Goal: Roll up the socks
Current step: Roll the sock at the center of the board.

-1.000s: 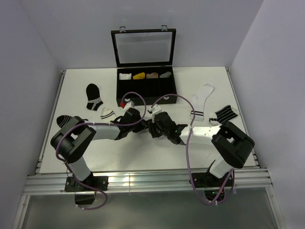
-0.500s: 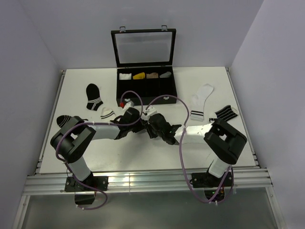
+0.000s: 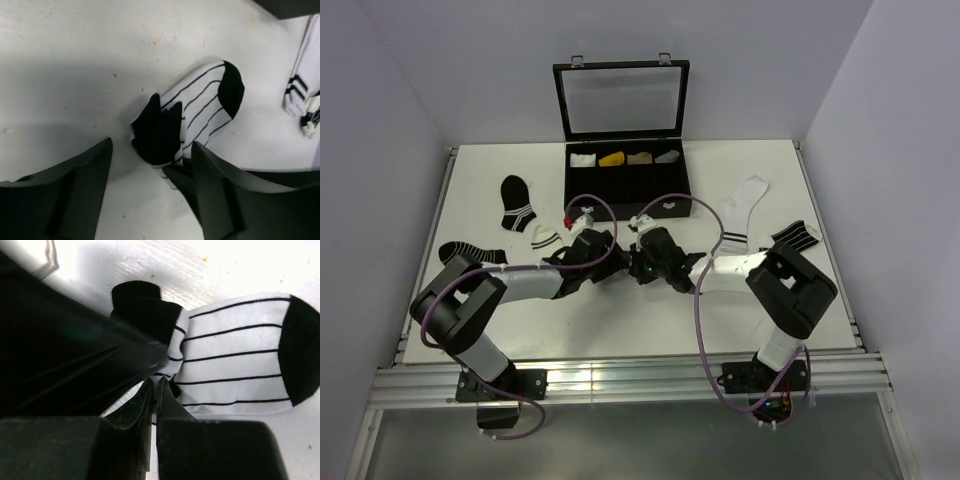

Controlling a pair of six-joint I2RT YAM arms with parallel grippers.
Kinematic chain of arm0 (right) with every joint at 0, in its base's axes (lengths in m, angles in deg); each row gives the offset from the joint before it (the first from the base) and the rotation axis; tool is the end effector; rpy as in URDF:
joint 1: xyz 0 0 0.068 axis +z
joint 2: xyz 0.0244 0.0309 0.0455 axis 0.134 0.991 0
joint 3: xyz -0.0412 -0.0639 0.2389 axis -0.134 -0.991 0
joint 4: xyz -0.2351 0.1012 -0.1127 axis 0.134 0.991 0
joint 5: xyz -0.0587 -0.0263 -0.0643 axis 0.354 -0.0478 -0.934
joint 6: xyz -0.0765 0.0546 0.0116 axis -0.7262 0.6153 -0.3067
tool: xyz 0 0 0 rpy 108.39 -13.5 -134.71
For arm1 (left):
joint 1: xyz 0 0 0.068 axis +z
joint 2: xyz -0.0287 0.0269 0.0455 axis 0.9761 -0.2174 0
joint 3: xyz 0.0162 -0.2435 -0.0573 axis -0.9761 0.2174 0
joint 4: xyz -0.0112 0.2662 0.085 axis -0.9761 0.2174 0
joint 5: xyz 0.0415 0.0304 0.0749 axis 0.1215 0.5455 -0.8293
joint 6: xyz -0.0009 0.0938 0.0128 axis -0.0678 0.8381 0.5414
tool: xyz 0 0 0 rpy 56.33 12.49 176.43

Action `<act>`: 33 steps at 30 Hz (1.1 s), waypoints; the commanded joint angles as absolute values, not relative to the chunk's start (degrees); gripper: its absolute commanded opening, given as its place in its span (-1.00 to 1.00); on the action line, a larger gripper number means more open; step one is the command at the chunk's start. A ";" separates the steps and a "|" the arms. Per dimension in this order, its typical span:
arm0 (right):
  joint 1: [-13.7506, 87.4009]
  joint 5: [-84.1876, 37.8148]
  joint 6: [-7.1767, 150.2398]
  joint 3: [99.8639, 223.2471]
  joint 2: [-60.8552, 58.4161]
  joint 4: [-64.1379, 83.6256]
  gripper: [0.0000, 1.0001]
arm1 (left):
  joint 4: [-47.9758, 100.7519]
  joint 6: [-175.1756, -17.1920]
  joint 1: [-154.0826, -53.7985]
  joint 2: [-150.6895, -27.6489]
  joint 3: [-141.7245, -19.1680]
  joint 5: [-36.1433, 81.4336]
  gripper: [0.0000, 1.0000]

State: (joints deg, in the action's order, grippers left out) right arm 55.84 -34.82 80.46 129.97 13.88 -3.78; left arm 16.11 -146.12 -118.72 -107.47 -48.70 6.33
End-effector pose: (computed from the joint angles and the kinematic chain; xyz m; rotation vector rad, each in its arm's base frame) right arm 0.2576 0.2784 0.0806 -0.6063 2.2241 0.5107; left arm 0.2798 -0.2296 0.0741 -0.4974 2.3476 -0.7510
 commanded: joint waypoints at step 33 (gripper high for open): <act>31.17 18.13 106.82 125.30 29.06 -24.08 -0.91 | 3.71 -145.25 -119.10 -112.46 -45.80 7.88 0.08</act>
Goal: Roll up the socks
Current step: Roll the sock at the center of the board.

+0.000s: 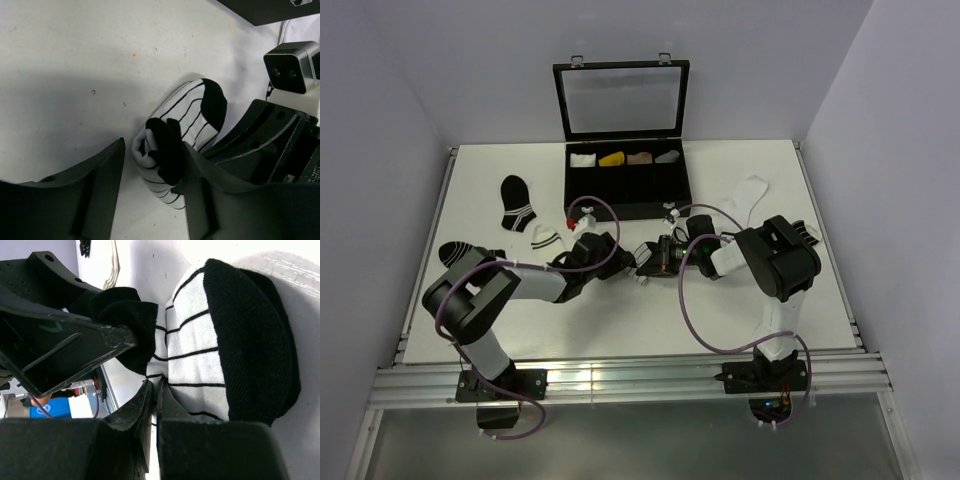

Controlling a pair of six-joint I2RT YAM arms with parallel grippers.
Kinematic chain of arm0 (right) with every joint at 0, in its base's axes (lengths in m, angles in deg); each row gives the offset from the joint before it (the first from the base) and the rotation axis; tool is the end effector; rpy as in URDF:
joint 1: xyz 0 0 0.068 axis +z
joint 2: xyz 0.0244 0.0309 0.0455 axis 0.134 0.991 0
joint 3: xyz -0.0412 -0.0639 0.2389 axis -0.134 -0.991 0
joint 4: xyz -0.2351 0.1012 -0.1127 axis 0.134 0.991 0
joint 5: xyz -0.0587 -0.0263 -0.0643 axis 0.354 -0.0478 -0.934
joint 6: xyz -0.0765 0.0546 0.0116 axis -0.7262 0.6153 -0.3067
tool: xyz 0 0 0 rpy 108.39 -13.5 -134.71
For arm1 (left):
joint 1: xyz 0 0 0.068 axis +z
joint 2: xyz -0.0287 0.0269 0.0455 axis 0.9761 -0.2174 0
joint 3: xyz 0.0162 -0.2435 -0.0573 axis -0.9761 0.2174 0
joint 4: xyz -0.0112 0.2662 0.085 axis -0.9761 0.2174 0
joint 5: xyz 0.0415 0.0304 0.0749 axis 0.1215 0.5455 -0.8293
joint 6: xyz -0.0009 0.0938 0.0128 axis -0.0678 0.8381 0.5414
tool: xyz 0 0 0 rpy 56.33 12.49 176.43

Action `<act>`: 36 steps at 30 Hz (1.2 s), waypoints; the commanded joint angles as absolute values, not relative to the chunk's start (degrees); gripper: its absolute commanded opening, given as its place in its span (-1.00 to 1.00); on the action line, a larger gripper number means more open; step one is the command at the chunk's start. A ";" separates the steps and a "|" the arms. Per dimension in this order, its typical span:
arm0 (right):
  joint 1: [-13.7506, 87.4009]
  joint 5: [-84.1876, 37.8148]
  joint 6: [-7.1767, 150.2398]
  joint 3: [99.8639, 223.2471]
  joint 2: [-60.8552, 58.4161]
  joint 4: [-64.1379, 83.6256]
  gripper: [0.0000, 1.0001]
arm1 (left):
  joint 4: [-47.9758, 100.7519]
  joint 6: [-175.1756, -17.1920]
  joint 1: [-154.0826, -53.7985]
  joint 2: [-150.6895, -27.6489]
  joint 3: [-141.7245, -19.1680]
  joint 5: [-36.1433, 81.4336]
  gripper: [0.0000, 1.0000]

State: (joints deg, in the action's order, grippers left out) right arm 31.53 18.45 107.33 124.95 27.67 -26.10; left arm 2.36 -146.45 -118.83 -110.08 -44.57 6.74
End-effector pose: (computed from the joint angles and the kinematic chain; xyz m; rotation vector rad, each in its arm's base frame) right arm 0.2948 0.2010 0.0340 -0.1606 2.3901 1.5497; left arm 0.2795 -0.2311 0.0656 -0.4879 2.2437 -0.8636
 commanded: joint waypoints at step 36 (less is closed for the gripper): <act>55.85 -35.12 78.70 126.79 6.81 -1.84 -0.07 | 24.54 -141.82 -119.89 -111.85 -55.30 4.72 -0.99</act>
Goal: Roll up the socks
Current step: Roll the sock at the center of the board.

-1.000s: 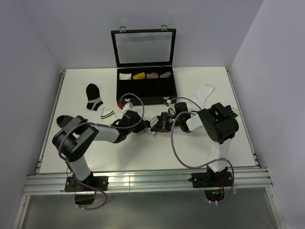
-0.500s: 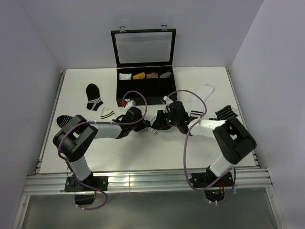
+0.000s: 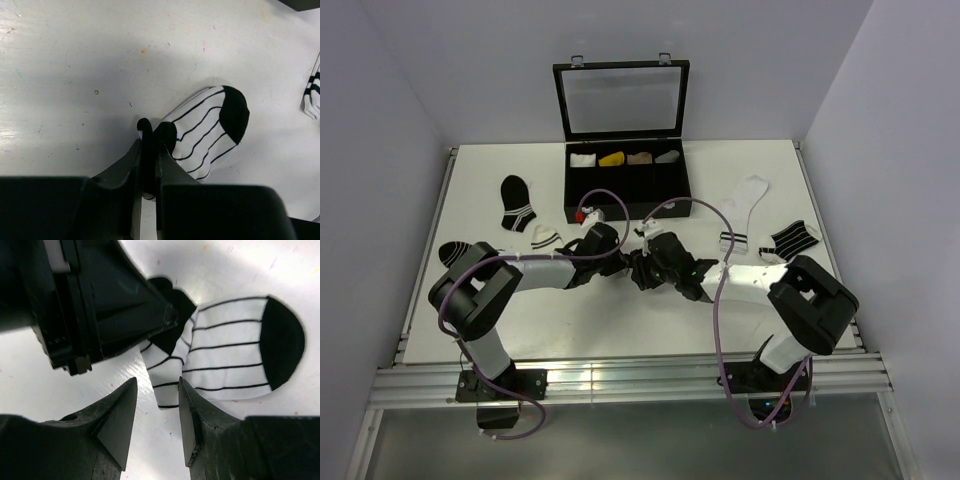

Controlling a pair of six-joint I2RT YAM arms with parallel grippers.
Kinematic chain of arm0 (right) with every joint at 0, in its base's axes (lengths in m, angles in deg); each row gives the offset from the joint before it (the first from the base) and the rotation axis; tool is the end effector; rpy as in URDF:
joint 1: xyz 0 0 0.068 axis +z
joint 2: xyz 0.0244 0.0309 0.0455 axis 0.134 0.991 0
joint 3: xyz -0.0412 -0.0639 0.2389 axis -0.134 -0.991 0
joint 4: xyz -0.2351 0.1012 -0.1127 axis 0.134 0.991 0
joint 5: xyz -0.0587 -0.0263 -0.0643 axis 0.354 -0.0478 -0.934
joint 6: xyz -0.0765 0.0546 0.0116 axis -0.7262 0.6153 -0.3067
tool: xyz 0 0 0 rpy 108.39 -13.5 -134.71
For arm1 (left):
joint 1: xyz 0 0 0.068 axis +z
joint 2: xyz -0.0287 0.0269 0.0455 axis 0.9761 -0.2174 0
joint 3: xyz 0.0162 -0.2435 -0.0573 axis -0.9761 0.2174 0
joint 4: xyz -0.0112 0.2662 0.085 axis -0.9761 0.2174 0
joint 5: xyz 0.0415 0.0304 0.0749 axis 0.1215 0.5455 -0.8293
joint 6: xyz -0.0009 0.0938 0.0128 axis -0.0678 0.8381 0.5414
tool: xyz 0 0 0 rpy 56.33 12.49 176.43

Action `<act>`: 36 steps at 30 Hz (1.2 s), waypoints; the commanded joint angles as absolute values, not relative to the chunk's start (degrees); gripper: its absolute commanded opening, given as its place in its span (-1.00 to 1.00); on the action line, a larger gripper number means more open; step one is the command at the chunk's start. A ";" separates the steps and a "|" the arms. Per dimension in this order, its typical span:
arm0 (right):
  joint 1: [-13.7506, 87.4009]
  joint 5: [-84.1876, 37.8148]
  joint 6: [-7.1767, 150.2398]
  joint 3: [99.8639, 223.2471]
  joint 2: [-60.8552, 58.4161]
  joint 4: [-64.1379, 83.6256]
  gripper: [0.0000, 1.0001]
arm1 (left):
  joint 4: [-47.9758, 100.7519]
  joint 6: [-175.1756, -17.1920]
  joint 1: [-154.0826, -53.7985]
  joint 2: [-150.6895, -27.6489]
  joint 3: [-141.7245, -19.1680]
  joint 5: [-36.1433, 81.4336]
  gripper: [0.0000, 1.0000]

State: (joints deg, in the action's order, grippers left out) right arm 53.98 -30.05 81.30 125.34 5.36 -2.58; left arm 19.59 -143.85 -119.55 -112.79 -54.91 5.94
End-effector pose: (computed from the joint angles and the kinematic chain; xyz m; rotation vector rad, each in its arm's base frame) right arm 0.2476 0.2604 0.1022 -0.5916 2.2014 0.6121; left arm 0.2917 -0.2467 0.0696 -0.4384 2.3914 -0.6943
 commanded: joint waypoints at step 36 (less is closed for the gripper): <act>62.89 -43.57 73.42 132.41 8.93 0.27 -0.02 | 26.47 -141.73 -119.98 -112.82 -56.53 5.86 -0.99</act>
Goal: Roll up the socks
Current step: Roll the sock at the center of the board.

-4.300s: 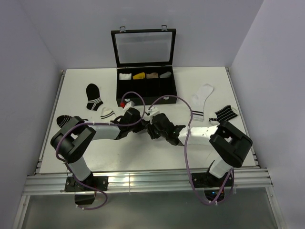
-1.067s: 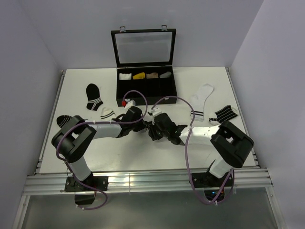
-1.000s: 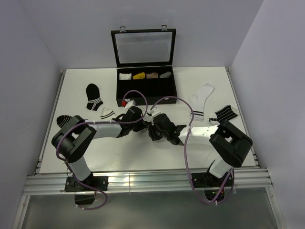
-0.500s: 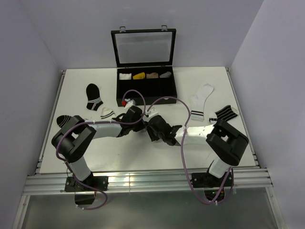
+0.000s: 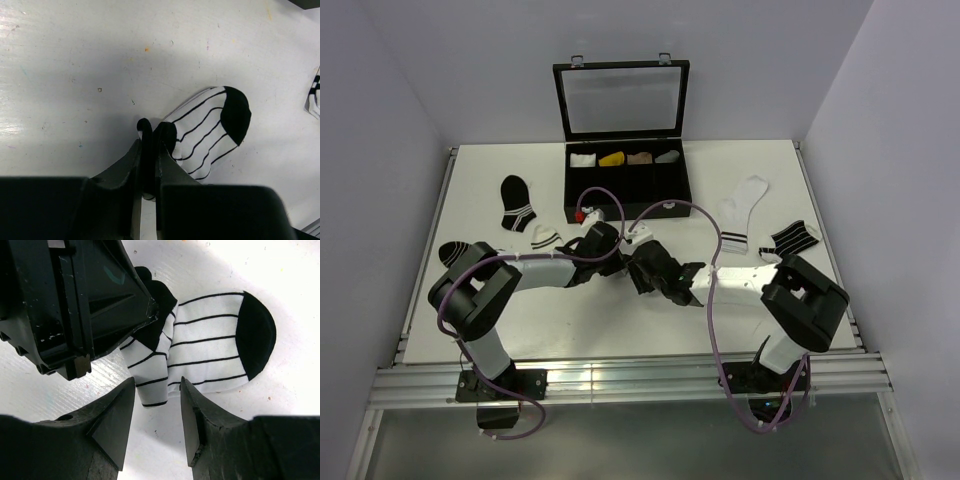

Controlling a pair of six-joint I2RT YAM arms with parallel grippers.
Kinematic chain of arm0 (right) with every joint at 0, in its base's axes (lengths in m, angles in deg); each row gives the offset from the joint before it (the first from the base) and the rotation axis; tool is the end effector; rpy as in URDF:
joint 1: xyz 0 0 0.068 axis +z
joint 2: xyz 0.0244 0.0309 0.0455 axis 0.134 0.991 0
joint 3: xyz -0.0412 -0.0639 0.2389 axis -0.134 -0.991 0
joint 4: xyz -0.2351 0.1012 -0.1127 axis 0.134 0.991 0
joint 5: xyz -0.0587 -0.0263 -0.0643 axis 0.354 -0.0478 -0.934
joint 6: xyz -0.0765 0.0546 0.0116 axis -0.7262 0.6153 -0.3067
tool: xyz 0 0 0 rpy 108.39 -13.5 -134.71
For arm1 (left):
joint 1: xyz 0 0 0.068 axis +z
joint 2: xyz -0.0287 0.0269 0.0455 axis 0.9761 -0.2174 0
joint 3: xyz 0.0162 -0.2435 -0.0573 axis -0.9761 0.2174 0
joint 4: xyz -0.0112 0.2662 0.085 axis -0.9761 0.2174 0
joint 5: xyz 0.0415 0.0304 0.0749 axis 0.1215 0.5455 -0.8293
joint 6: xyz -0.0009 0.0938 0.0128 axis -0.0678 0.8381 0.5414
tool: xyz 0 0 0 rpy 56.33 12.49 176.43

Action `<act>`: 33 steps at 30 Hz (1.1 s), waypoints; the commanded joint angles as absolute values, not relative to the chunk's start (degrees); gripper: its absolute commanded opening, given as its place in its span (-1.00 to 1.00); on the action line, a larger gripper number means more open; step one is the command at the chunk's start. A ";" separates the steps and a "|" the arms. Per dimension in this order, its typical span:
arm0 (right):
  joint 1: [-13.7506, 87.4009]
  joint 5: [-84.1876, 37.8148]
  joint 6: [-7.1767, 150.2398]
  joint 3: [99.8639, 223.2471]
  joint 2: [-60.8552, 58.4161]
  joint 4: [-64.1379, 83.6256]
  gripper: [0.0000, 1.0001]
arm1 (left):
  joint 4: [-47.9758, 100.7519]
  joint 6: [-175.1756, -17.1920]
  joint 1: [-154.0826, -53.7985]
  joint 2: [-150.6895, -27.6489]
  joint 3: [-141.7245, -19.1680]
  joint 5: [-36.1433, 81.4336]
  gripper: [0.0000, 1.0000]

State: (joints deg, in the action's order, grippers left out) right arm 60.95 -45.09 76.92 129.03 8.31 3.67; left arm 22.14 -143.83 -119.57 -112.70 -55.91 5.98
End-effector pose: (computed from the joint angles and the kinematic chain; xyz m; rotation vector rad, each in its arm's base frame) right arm 0.2336 0.2774 0.0951 -0.6841 2.1919 0.3102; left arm 0.2917 -0.2469 0.0708 -0.4385 2.4139 -0.6727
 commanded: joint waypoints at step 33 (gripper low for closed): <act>44.80 -7.23 89.23 124.60 12.88 -8.33 -1.00 | 20.32 -149.99 -119.72 -101.22 -46.60 -0.12 0.56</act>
